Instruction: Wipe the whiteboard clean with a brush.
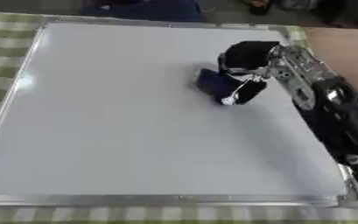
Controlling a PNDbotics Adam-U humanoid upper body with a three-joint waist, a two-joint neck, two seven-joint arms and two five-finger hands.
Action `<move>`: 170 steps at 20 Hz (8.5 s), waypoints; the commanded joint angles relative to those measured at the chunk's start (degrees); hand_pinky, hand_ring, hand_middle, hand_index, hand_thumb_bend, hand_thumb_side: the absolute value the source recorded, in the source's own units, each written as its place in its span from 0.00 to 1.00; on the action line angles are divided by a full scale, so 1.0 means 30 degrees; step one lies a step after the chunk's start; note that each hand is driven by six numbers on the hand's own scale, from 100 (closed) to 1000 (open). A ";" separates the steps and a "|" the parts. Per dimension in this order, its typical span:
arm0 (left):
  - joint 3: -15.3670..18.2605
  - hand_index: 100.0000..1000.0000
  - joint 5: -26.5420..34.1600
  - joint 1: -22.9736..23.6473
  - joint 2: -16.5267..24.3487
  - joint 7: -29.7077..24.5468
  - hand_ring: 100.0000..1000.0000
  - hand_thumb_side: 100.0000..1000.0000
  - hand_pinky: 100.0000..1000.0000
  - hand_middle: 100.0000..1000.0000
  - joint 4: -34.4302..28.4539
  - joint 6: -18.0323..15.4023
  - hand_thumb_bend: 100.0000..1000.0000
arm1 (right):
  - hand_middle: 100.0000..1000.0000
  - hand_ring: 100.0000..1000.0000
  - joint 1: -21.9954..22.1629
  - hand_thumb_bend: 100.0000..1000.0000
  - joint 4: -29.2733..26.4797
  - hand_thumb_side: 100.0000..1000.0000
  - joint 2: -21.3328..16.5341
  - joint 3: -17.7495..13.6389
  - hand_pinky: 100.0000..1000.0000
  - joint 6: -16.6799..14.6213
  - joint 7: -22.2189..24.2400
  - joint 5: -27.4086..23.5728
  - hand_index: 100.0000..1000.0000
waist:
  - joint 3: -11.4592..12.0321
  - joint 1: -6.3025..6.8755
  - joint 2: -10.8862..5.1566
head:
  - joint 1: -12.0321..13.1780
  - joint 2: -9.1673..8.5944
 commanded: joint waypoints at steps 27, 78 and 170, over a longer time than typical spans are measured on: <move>-0.0048 0.47 0.0075 -0.0300 0.0123 -0.0133 0.44 0.97 0.39 0.46 -0.0371 0.0094 0.01 | 0.19 0.52 0.0157 0.00 -0.0629 0.53 -0.0781 -0.0300 0.45 -0.0675 0.2115 -0.2505 0.26 | 0.0082 0.0057 -0.0370 | -0.0086 -0.0429; -0.0070 0.47 0.0144 -0.0385 0.0170 -0.0092 0.45 0.97 0.39 0.46 -0.0371 0.0203 0.01 | 0.00 0.31 0.1252 0.00 -0.2300 0.19 0.0080 0.0696 0.35 -0.0917 0.0279 0.0297 0.10 | -0.0259 0.0056 -0.0566 | 0.0040 -0.0006; -0.0186 0.47 0.0363 -0.0628 -0.0051 -0.0016 0.46 0.96 0.39 0.47 -0.0371 0.0072 0.01 | 0.00 0.20 0.1079 0.00 -0.2391 0.09 -0.0644 0.0666 0.20 -0.0626 0.0393 -0.0328 0.21 | 0.0082 0.0498 -0.0603 | 0.0618 -0.0360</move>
